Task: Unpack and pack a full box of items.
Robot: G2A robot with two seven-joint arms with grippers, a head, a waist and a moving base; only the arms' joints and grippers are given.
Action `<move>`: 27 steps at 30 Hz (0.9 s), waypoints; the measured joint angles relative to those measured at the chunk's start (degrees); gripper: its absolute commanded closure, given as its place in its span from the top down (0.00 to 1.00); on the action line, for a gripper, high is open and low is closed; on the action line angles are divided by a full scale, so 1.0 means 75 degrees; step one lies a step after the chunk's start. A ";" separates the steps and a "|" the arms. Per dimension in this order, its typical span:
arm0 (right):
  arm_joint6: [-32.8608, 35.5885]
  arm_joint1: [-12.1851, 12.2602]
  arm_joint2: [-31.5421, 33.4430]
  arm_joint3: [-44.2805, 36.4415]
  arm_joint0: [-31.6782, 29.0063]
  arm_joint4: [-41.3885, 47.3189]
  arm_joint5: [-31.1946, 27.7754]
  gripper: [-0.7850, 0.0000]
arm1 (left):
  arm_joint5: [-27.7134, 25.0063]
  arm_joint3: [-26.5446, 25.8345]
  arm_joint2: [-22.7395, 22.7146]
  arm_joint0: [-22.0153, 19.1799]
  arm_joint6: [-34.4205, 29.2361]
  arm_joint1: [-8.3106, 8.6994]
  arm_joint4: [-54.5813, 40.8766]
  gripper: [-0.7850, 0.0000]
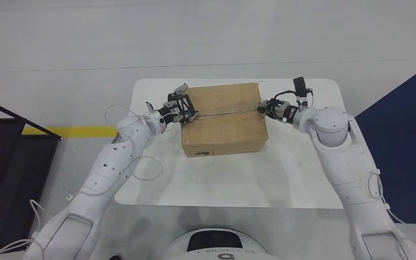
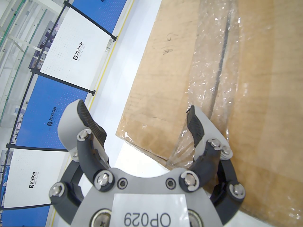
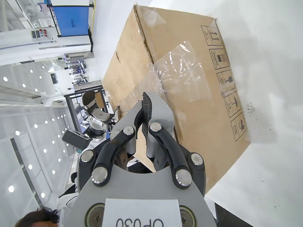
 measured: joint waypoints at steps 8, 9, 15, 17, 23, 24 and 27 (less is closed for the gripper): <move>-0.1313 -0.0029 0.0538 -0.0960 -0.1157 0.0665 -0.0626 0.00 | 0.0084 -0.0090 -0.0050 0.0053 0.0048 0.0008 -0.0043 1.00; -0.1452 -0.0040 0.0540 -0.1041 -0.1239 0.0707 -0.0747 0.00 | 0.0165 -0.0190 -0.0124 0.0121 0.0139 0.0025 -0.0103 1.00; -0.1638 -0.0120 0.0045 -0.1216 -0.1113 0.0565 -0.1004 0.00 | 0.0334 -0.0926 -0.1291 0.0861 0.1001 0.0315 -0.0590 1.00; -0.1529 -0.0166 -0.0247 -0.0999 -0.0779 0.0522 -0.0857 0.00 | 0.0296 -0.1127 -0.1695 0.1132 0.1055 0.0409 -0.0682 1.00; -0.1494 -0.0344 -0.0976 0.0047 0.0279 0.0607 -0.0590 0.00 | 0.0217 -0.1088 -0.2414 0.1720 0.1227 0.0556 -0.1070 1.00; -0.1542 -0.0371 -0.1069 0.0229 0.0431 0.0588 -0.0507 0.00 | 0.0212 -0.1002 -0.2461 0.1766 0.1267 0.0565 -0.1127 1.00; -0.1647 -0.0462 -0.1418 0.0698 0.0866 0.0447 -0.0224 0.00 | 0.0195 -0.0605 -0.2531 0.1816 0.1394 0.0580 -0.1280 1.00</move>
